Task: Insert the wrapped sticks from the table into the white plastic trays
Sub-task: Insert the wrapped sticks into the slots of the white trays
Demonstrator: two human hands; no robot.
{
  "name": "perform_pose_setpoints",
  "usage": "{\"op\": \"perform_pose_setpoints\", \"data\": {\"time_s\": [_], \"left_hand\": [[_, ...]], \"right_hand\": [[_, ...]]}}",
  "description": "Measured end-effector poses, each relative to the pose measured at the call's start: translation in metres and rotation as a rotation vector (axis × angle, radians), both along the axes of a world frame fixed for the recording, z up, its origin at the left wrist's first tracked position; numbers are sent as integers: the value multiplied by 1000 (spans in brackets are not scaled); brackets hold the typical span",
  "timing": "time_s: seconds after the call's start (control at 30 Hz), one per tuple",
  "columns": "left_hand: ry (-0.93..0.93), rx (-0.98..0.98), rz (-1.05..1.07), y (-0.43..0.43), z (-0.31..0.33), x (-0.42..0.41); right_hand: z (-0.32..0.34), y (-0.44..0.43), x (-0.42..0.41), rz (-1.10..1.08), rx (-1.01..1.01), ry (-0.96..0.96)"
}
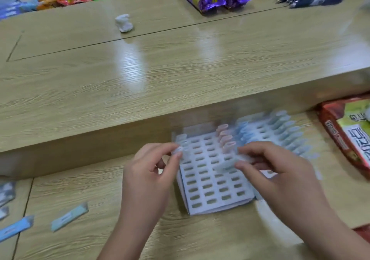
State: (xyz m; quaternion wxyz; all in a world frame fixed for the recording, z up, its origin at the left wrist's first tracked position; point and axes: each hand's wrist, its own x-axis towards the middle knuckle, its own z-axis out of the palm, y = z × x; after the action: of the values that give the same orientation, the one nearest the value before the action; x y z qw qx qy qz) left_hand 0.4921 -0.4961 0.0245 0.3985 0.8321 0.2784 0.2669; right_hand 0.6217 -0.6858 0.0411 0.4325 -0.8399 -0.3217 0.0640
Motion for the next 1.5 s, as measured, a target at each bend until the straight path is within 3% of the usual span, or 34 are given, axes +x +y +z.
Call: {"op": "perform_pose_setpoints", "data": {"time_s": [0.13,0.37,0.53,0.8,1.13,1.33,1.5], "left_hand": [[49,-1,22,-1,-16,6],[88,137,9,-5,-31,11],[148,221,42,-6,-29,11],[155,514,-77,2,-36,4],[67,197,-96,15,-33,-28],[103,179,129,55,-25,-96],[262,136,407,99,-32,-172]], "right_hand": [[-17,27,-4,149,4,-102],[-42,50,-4,211,56,-119],[-44,57,-2,271,51,-259],[-46,59,-6,317,28,-377],[-63,55,-35,227,-71,-449],[-43,99,-88,278,-13,-501],[-43,166,-144,463,-123,-325]]}}
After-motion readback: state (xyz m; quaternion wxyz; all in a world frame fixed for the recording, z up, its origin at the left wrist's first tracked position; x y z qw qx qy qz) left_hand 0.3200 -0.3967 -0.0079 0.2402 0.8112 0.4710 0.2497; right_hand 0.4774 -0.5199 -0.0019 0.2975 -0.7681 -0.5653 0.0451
